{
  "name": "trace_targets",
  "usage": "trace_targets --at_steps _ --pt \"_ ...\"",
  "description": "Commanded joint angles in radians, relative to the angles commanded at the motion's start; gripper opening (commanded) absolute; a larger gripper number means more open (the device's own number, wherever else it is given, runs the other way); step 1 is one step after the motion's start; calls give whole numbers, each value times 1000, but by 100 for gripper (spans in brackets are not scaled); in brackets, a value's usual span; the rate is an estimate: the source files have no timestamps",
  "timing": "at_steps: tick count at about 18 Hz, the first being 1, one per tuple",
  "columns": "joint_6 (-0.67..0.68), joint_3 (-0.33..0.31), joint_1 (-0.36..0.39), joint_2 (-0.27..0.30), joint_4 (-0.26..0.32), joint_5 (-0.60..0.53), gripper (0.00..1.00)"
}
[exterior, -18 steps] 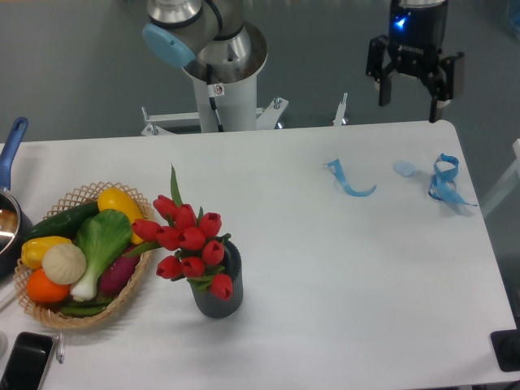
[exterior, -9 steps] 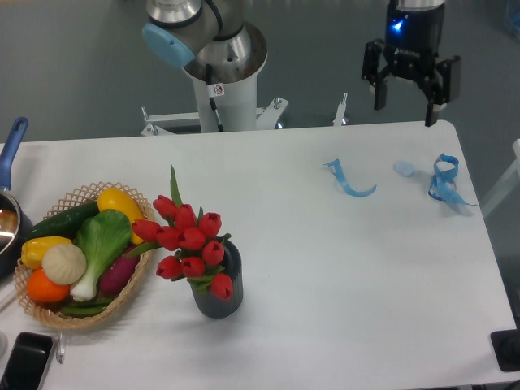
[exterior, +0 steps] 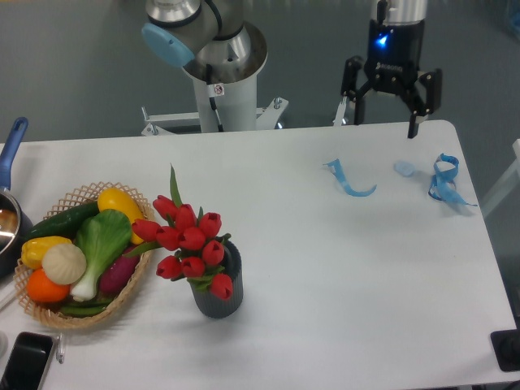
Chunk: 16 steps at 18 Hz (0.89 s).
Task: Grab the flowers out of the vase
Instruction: 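Move the open gripper toward the red tulips in the grey vase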
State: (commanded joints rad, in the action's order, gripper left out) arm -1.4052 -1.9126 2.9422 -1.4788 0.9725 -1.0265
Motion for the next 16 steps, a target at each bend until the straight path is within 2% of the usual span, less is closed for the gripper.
trace_targets --at_steps 3,6,9,12,16 --pt "47 -45 -14 0 0 101 100" --pt "78 -51 -37 -20 -14 163 100" --pt "80 -51 -104 -84 -47 253 100" --pt "80 -49 -123 -130 -81 313 100" --pt "138 -10 -201 -233 -185 327 100"
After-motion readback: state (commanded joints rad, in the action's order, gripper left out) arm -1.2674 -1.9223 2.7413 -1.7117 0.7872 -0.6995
